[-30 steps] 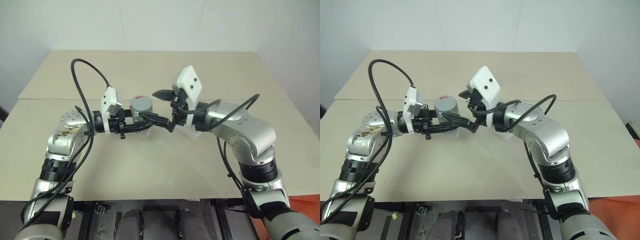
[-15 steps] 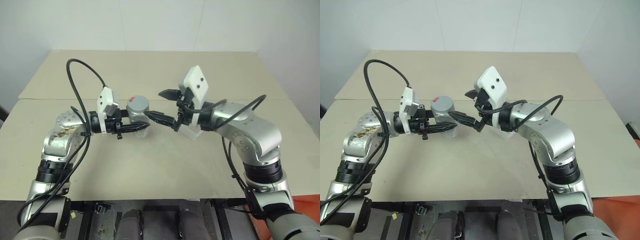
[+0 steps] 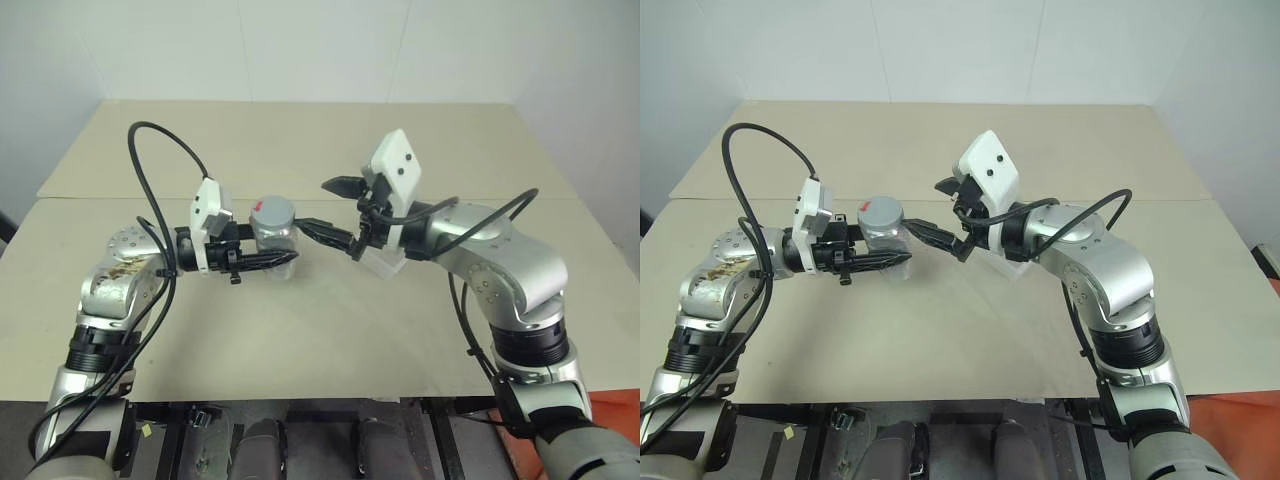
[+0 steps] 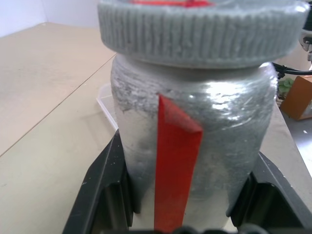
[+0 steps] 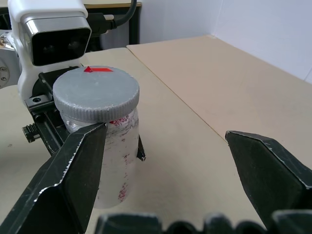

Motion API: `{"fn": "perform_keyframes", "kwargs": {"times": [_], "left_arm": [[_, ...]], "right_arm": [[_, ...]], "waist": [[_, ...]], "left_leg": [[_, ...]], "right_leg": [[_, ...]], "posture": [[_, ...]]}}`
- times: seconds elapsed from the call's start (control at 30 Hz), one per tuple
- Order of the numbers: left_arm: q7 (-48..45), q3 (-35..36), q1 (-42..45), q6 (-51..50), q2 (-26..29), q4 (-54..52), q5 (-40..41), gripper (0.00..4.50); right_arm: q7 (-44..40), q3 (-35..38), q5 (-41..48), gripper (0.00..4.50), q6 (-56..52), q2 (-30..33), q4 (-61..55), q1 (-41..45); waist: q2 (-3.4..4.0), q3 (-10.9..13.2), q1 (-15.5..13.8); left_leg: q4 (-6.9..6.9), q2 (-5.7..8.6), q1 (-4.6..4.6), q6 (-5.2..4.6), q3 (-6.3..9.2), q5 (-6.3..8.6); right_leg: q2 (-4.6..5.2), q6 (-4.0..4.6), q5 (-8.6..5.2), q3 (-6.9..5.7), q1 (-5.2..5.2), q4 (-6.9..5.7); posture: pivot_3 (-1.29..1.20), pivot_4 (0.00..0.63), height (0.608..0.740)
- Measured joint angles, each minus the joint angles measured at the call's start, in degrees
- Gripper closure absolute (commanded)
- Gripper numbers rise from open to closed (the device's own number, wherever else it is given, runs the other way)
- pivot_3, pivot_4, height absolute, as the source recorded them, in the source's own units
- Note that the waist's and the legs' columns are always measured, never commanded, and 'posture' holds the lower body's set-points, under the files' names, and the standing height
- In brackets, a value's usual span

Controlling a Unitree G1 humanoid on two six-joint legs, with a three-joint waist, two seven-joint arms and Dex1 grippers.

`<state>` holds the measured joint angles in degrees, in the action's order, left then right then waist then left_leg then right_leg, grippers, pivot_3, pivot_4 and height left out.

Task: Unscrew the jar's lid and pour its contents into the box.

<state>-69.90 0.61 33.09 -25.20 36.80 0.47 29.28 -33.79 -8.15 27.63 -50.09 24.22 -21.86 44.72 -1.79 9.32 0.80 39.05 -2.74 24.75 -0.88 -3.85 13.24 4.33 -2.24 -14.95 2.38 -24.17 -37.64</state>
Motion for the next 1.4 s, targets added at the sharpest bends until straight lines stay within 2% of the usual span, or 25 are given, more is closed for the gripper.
{"fn": "perform_keyframes", "kwargs": {"times": [0.47,0.63,0.77,0.93,1.13,1.4], "left_arm": [[-1.43,0.10,-0.43,0.00,0.04,-2.05,0.45,2.50],[-1.40,0.15,-0.42,0.00,0.06,-1.67,0.34,2.50],[-2.32,0.58,-0.20,0.16,0.55,0.75,0.34,2.50],[-5.90,0.44,1.60,0.33,0.66,3.29,0.82,2.50],[-9.08,-0.51,3.29,2.20,-0.19,6.12,0.76,2.50],[-9.54,-1.46,4.14,3.23,-0.86,6.51,0.04,2.50]], "right_arm": [[0.12,0.00,-0.52,0.04,-0.01,0.30,0.65,-0.19],[-1.14,0.33,-0.26,0.04,-0.03,3.19,0.58,-1.04],[-7.16,2.90,2.72,0.04,-0.01,7.80,0.77,-2.89],[-16.30,5.11,7.51,0.04,2.96,9.53,1.28,-3.09],[-19.49,4.40,9.46,0.04,4.15,7.26,2.54,-2.59],[-13.57,2.28,7.67,0.04,4.18,1.31,6.20,2.22]], "waist": [[0.00,0.00,0.02],[0.00,0.00,-0.11],[0.00,0.00,-0.17],[0.00,0.00,0.12],[0.00,0.00,0.04],[0.00,0.00,0.00]], "left_leg": [[0.00,0.00,0.00,0.00,0.00,0.00],[0.00,0.00,0.00,0.00,0.00,0.00],[0.01,0.01,0.00,0.00,-0.02,0.00],[0.00,-0.01,-0.02,-0.01,0.00,0.00],[0.01,0.00,-0.02,0.00,-0.01,0.00],[0.01,0.00,0.00,0.00,0.00,0.00]], "right_leg": [[0.00,0.00,0.00,0.00,0.00,0.00],[0.00,0.00,0.00,0.00,0.01,0.01],[0.01,0.00,0.00,0.00,0.02,0.12],[-0.03,0.00,0.00,0.01,0.02,0.14],[-0.02,0.00,0.00,0.01,0.02,0.09],[-0.01,0.00,0.00,0.01,0.01,-0.06]], "posture": [[0.00,0.150,0.740],[0.00,0.150,0.740],[0.00,0.150,0.740],[0.00,0.150,0.740],[0.00,0.150,0.740],[0.00,0.150,0.740]]}}
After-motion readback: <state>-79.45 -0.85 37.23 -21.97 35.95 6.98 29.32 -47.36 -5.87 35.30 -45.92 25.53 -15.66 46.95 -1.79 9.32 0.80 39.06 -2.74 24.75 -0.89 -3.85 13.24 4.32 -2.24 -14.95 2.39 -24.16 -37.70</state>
